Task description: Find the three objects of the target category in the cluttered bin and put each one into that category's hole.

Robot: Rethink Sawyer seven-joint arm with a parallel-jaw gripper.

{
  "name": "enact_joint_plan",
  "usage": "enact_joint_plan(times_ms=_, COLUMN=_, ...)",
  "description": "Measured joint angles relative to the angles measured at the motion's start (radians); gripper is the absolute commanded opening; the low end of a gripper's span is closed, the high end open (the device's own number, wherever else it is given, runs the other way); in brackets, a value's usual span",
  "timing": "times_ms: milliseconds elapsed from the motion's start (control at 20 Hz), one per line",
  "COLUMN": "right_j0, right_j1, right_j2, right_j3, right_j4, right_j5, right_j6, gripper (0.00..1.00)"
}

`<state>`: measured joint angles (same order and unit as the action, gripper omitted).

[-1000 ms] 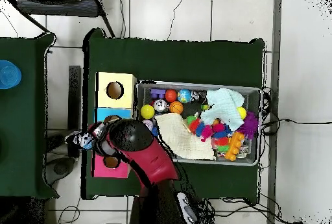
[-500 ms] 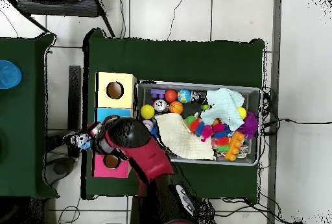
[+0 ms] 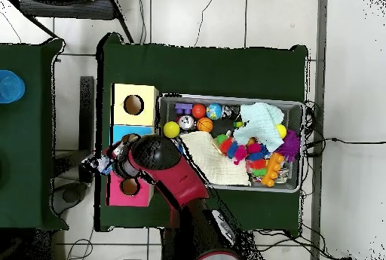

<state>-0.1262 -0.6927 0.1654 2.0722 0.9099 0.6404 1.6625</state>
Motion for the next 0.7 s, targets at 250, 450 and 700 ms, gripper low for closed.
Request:
enact_joint_plan(times_ms=250, right_j0=-0.014, right_j1=-0.001, right_j2=0.000, right_j3=-0.007, right_j4=-0.039, right_j5=0.000, right_j6=0.000, gripper=0.00)
enact_joint_plan(times_ms=450, right_j0=-0.019, right_j1=-0.001, right_j2=0.000, right_j3=-0.010, right_j4=-0.053, right_j5=0.000, right_j6=0.000, gripper=0.00)
enact_joint_plan(times_ms=700, right_j0=-0.025, right_j1=0.000, right_j2=0.000, right_j3=-0.013, right_j4=-0.060, right_j5=0.000, right_j6=0.000, gripper=0.00)
